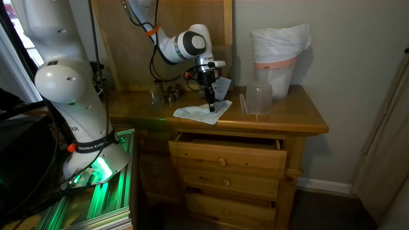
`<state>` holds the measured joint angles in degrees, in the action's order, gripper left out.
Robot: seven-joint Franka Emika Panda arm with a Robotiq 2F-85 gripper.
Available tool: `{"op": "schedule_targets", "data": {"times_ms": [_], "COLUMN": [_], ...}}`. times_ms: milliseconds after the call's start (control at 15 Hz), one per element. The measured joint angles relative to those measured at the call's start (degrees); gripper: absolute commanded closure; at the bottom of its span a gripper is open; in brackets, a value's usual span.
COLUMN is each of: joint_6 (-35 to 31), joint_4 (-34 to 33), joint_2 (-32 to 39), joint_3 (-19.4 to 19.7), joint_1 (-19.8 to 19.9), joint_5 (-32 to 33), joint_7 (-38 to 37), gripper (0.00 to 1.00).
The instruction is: Fold the white cloth in half
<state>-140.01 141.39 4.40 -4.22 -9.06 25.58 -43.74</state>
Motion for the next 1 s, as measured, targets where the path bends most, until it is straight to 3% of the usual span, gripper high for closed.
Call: {"op": "schedule_targets", "data": {"times_ms": [533, 1000], "joint_6": [-1.61, -4.33], "joint_4": [1.01, 0.64], "joint_2": [-2.01, -2.18], "joint_3": [-0.01, -3.58], "joint_1": [0.91, -0.83], "joint_5": [-0.31, -1.33], "joint_7": [0.02, 0.02], "gripper": [0.98, 0.98]}}
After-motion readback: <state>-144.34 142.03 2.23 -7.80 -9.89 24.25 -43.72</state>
